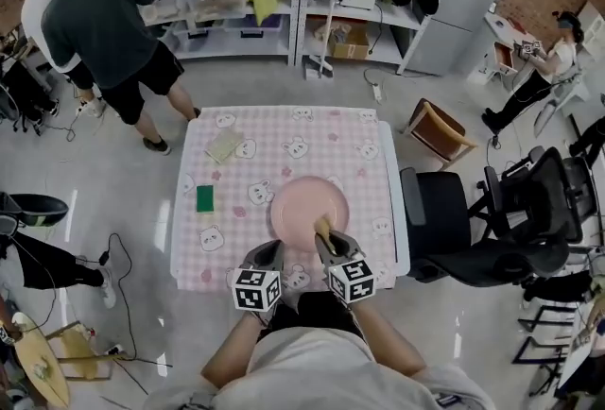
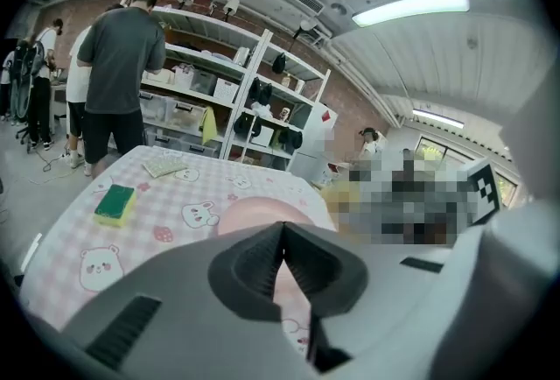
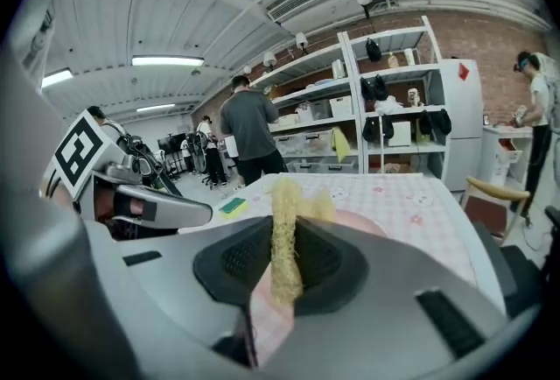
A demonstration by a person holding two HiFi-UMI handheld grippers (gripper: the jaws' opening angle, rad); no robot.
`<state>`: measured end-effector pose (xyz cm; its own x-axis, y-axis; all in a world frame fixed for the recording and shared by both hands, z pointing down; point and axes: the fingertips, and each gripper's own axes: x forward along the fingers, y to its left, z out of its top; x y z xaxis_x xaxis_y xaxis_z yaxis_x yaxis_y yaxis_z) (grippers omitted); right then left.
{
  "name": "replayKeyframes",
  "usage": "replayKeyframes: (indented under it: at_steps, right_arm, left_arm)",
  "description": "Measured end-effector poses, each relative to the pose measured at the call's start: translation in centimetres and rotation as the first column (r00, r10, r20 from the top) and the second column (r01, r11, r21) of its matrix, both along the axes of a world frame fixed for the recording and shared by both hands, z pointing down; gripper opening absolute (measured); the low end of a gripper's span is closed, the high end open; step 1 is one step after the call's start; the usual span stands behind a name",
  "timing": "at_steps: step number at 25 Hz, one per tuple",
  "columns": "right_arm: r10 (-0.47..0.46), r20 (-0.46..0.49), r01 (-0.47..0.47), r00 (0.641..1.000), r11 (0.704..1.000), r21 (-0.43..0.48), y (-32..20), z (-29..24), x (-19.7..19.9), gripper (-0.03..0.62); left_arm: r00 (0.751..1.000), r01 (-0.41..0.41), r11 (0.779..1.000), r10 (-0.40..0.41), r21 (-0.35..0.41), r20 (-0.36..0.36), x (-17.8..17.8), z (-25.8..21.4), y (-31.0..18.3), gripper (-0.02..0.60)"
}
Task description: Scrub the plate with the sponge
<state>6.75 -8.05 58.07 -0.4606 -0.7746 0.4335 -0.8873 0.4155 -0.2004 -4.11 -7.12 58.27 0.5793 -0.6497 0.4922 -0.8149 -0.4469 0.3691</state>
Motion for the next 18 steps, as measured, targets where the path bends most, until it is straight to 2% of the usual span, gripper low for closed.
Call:
replayKeyframes:
  at_steps: [6, 12, 18]
  right_arm:
    - [0.042, -0.044, -0.038, 0.998, 0.995, 0.094, 0.3, -4.1, 2.0, 0.064]
    - [0.016, -0.047, -0.006, 0.999, 0.978, 0.211, -0.7, -8.6, 3.2, 0.064]
    - [0.014, -0.018, -0.007, 1.000, 0.942, 0.334, -1.9, -14.2, 4.7, 0.064]
  left_arm:
    - [0.999, -0.024, 0.993, 0.026, 0.119, -0.019, 1.0, -4.5, -0.9, 0.012]
    - [1.000, 0.004, 0.969, 0.001, 0.246, -0.023, 3.0, -8.7, -2.0, 0.012]
    - [0.999, 0.041, 0.919, -0.043, 0.393, -0.003, 3.8, -14.3, -3.1, 0.012]
